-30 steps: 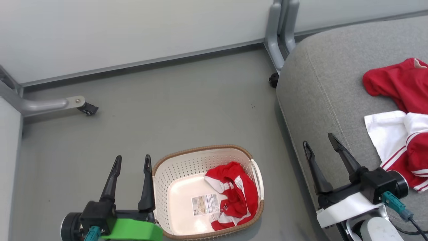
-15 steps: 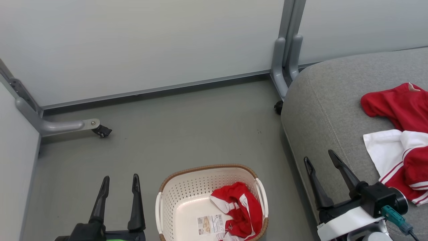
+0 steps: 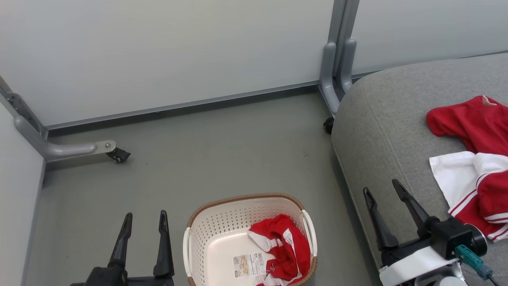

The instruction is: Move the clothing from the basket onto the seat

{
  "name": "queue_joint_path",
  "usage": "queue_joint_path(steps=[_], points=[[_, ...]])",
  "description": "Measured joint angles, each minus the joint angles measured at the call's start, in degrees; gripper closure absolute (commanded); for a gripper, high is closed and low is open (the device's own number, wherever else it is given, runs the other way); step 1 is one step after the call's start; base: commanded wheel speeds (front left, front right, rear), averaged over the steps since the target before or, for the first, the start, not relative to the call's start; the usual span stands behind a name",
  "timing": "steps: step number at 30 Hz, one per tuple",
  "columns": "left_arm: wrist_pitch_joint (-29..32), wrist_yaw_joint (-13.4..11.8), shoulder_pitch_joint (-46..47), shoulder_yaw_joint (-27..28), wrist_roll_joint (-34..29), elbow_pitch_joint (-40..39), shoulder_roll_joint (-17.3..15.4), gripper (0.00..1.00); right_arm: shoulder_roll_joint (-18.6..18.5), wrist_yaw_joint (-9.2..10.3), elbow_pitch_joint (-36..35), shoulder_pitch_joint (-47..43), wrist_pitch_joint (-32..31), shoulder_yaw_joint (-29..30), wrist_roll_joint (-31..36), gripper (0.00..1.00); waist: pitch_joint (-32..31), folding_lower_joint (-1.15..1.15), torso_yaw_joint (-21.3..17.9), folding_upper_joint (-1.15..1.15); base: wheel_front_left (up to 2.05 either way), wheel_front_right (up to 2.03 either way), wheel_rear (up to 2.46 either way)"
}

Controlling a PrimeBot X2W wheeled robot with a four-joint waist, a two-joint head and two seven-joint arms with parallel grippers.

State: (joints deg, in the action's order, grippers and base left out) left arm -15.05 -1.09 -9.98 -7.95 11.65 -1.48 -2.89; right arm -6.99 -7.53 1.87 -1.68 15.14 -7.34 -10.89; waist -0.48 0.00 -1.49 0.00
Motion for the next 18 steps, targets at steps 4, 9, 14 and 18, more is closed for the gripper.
queue_joint_path(steps=[4, 9, 14, 18], points=[[0.0, 0.0, 0.0, -0.2, 0.0, 0.1, 0.0, 0.0, -0.1, 0.01, 0.0, -0.1, 0.0, 0.1, 0.0, 0.0, 0.2, 0.0, 0.0, 0.0, 0.0, 0.0, 0.0], [0.0, 0.0, 0.0, -0.5, 0.0, 0.2, 0.0, 0.0, -0.3, 0.01, -0.1, -0.1, 0.0, 0.2, -0.2, 0.0, 0.7, 0.0, 0.0, 0.0, 0.0, 0.0, 0.0], [0.0, 0.0, 0.0, -0.7, 0.0, 0.3, 0.0, 0.0, -0.3, 0.0, -0.2, -0.1, 0.0, 0.3, -0.2, 0.0, 1.3, 0.0, 0.2, 0.0, 0.0, 0.0, 0.0], [0.0, 0.0, 0.1, -1.2, -0.1, 0.3, 0.0, 0.0, -0.3, 0.0, -0.4, -0.1, 0.0, 0.5, -0.2, 0.0, 2.1, 0.0, 0.3, 0.0, 0.0, 0.0, 0.0]])
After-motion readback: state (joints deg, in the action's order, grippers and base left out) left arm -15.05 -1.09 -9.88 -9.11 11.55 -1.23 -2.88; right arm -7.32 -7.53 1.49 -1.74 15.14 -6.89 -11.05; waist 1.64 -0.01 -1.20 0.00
